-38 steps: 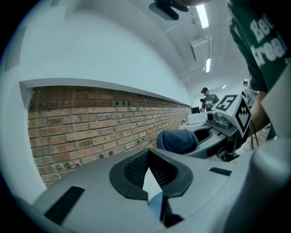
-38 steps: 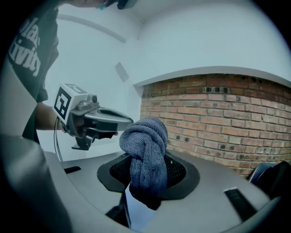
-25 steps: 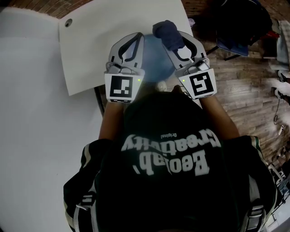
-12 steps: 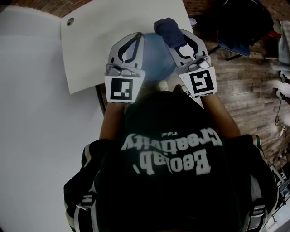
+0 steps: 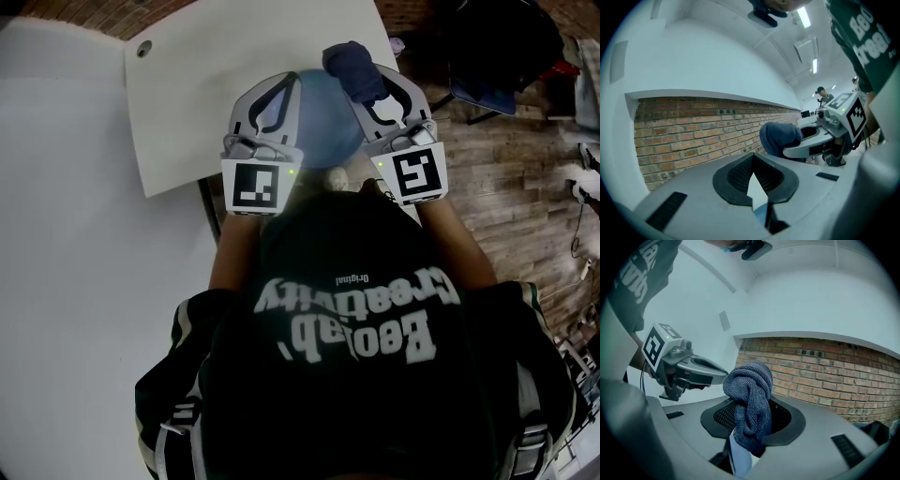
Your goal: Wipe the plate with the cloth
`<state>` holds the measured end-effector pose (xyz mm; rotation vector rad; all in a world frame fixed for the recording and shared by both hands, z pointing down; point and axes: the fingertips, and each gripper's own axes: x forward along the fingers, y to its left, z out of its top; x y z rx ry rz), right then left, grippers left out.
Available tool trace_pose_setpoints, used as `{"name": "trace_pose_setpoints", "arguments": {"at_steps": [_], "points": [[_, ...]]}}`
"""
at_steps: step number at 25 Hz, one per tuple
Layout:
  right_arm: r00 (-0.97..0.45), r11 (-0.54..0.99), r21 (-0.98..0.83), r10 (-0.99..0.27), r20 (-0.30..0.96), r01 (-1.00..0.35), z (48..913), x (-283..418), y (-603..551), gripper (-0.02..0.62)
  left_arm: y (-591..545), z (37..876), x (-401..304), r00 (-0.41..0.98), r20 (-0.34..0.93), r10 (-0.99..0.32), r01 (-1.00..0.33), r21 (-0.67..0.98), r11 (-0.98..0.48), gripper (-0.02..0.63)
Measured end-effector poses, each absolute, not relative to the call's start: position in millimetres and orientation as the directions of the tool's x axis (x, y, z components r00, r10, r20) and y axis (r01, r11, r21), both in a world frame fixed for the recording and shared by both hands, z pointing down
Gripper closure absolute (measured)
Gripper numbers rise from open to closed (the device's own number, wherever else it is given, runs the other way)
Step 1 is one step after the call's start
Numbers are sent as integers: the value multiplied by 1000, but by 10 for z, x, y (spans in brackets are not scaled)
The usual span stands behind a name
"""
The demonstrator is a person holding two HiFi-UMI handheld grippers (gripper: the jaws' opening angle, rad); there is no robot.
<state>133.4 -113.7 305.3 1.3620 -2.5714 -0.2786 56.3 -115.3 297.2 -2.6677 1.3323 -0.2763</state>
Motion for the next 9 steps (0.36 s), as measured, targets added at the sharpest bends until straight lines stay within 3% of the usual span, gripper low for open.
{"name": "trace_pose_setpoints", "arguments": {"at_steps": [9], "points": [[-555, 564, 275, -823, 116, -778, 3098, 1340, -1124, 463, -1151, 3031, 581, 588, 94, -804, -776, -215, -593, 603]]}}
